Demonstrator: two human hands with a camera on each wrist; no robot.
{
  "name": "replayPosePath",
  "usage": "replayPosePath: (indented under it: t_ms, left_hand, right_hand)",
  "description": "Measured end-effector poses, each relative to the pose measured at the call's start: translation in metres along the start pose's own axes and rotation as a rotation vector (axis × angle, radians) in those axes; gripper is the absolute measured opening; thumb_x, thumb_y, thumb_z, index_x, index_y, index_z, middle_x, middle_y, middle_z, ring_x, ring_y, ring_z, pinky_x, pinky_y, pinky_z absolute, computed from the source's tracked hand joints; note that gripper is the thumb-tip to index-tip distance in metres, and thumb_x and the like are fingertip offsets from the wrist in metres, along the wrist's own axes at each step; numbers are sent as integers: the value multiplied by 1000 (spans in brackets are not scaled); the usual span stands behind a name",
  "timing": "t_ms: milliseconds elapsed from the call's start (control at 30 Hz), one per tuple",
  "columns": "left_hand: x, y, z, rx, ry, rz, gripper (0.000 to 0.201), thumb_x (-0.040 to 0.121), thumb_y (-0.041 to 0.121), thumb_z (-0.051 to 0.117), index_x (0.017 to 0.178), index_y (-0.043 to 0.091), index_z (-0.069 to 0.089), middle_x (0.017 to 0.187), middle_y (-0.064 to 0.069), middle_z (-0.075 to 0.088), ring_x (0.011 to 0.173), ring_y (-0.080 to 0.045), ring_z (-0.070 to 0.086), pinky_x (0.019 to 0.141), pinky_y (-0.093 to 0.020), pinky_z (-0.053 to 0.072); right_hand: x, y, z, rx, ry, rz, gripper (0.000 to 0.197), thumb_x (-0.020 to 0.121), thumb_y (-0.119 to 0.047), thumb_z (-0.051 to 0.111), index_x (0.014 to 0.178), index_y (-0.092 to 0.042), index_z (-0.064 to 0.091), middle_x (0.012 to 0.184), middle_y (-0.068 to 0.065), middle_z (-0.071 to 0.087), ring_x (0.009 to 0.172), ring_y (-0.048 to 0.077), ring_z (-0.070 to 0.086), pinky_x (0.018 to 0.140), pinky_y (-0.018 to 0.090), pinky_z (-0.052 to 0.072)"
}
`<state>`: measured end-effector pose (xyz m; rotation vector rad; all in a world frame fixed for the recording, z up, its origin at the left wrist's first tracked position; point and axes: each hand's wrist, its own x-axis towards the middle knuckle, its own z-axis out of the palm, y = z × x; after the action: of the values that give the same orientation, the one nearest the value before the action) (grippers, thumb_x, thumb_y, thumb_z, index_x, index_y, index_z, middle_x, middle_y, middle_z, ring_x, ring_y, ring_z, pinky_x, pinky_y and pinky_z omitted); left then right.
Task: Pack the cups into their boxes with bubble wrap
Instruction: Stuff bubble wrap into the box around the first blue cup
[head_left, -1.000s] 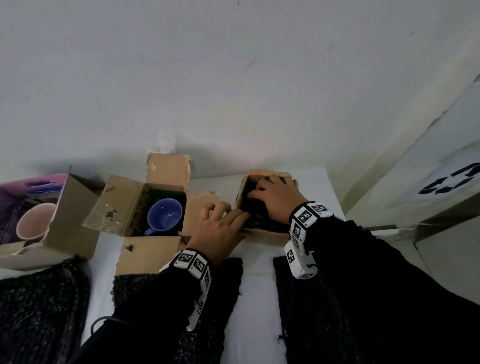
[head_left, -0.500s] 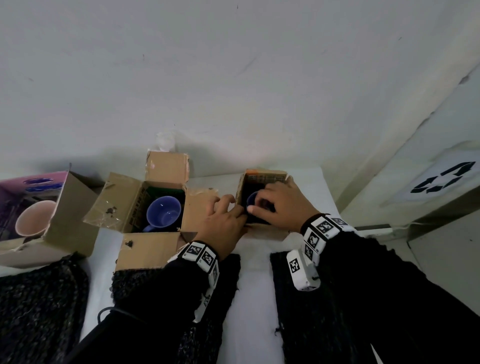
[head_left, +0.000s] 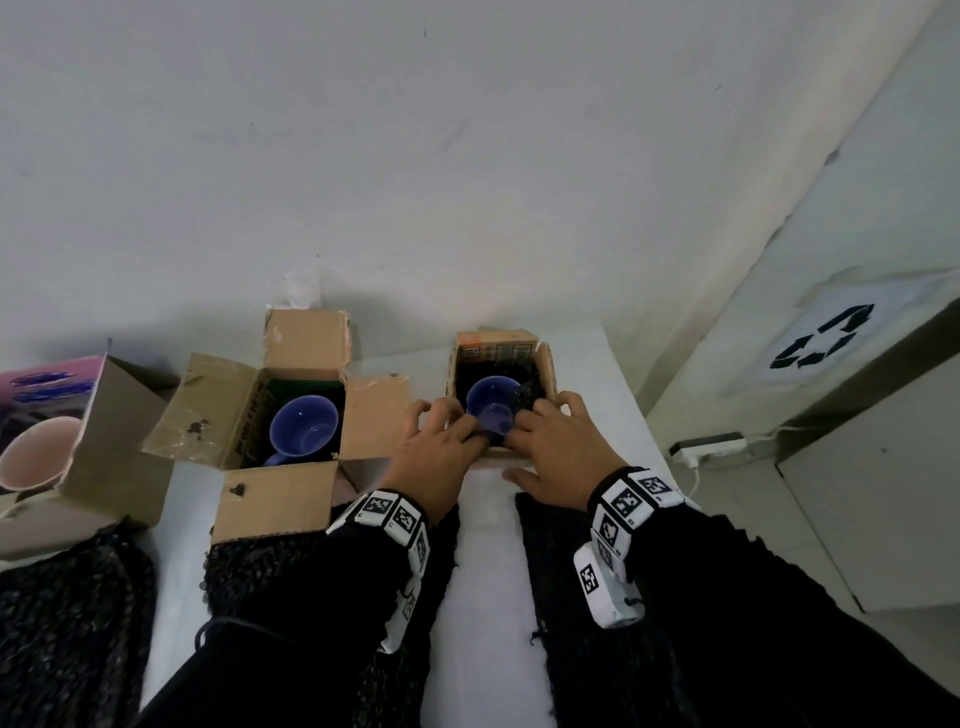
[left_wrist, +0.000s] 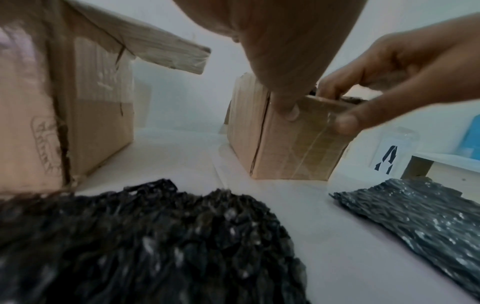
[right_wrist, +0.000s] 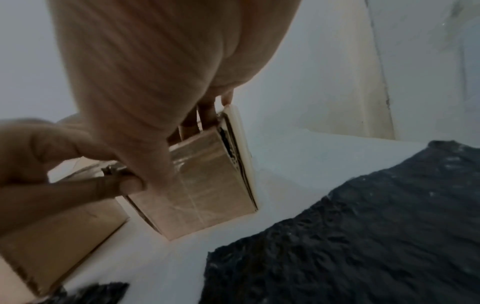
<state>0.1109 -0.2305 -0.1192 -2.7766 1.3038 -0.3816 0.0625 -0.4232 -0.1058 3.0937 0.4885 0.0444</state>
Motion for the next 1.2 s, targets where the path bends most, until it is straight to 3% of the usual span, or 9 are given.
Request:
replayPosePath:
  t_ms: [133,267,333,467,567,767,967,1100,1200]
  left_hand:
    - [6,-1,-7,17,-82,-10,28,66,16,72,88,32,71,95,11,64,107,-25,41,94,-47,24]
    - [13,0,-16,-2,-192,-15,32,80,17,60,105,36,67,106,11,60,114,-25,41,99,-47,20]
    - [15,0,-16,-22,-230,-19,38,87,16,52,118,34,59,118,9,57,118,-24,40,101,-44,21]
    - [17,1,-10,-94,-198,-77,51,88,14,52,137,19,41,128,-2,54,116,-26,46,89,-36,34]
    - [17,0,-9,-96,-207,-29,38,86,14,57,124,16,53,117,-5,57,108,-27,49,82,-36,39]
    - [15,-4,-5,-80,-142,21,28,63,11,77,88,17,65,91,-3,60,83,-25,57,61,-35,47]
    - [21,-2,-18,-4,-167,44,15,65,13,66,78,19,67,84,-2,62,79,-25,56,63,-35,41]
    - [26,4,-25,24,-274,31,26,89,16,47,110,18,64,115,-6,53,108,-28,47,82,-37,34]
    - [26,3,-26,31,-305,24,31,93,16,43,120,20,58,121,-5,52,113,-28,43,88,-37,32]
  right_hand:
    - [1,0,0,-67,-56,52,29,80,-15,56,106,-24,63,78,-3,67,79,24,63,103,44,14]
    - [3,-3,-4,-109,-115,55,38,85,-13,46,123,-15,50,84,5,70,85,29,65,114,42,-1]
    - [5,-5,-5,-108,-103,45,36,87,-20,47,122,-15,53,97,6,69,95,29,62,113,46,7]
    - [7,5,-4,-76,44,56,43,77,-40,57,116,-21,54,118,2,57,108,27,51,92,44,31]
    - [5,16,0,-103,53,17,58,74,-45,61,126,-20,53,132,2,51,120,25,47,98,49,35]
    - [-4,26,5,-95,110,-13,37,80,-47,57,100,-16,60,105,3,59,103,25,55,89,42,42]
    - [-9,19,16,-83,147,-5,31,85,-43,44,85,-18,62,87,-1,67,114,28,53,90,46,39]
    - [-8,24,14,-135,151,-21,35,84,-47,45,80,-19,67,101,2,60,107,29,51,87,45,38]
    - [-12,27,16,-203,226,-36,27,85,-46,51,83,-23,65,100,-1,58,103,27,51,91,46,34]
